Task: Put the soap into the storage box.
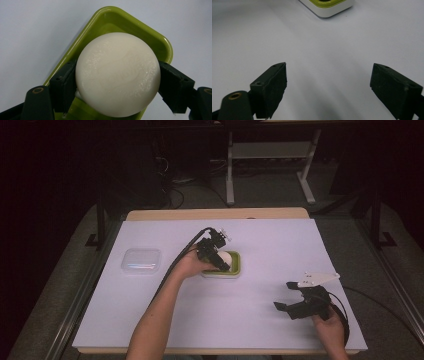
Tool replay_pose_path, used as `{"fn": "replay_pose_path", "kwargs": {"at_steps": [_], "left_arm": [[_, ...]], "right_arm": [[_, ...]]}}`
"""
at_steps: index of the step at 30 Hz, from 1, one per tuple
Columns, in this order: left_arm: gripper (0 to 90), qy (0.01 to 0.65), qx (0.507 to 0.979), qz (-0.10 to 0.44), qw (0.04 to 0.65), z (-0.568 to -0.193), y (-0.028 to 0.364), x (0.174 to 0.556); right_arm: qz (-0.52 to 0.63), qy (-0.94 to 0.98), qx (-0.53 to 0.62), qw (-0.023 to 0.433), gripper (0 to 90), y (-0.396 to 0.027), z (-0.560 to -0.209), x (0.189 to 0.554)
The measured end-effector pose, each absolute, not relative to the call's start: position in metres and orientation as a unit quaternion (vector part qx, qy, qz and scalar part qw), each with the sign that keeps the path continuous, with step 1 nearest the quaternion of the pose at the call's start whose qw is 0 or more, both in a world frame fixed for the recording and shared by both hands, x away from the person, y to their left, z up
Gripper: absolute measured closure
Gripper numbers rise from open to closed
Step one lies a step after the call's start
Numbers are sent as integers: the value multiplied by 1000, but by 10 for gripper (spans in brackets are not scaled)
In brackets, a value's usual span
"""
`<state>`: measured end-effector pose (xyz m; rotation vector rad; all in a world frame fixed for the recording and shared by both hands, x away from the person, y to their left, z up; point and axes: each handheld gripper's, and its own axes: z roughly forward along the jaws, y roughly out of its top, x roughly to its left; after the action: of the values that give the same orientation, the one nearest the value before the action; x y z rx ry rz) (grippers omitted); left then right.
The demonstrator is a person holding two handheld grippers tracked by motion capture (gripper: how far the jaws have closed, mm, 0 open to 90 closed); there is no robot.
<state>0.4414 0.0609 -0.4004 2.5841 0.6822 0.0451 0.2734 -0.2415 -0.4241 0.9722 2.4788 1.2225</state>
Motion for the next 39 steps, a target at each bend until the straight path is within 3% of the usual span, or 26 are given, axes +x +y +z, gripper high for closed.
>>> {"fn": "replay_pose_path", "kwargs": {"at_steps": [17,39], "left_arm": [[234,245,943,19,223,-403,60,442],[228,240,935,28,258,-384,72,431]], "right_arm": [[416,842,328,102,132,-240,-425,274],[414,841,333,107,132,-242,-423,275]]}}
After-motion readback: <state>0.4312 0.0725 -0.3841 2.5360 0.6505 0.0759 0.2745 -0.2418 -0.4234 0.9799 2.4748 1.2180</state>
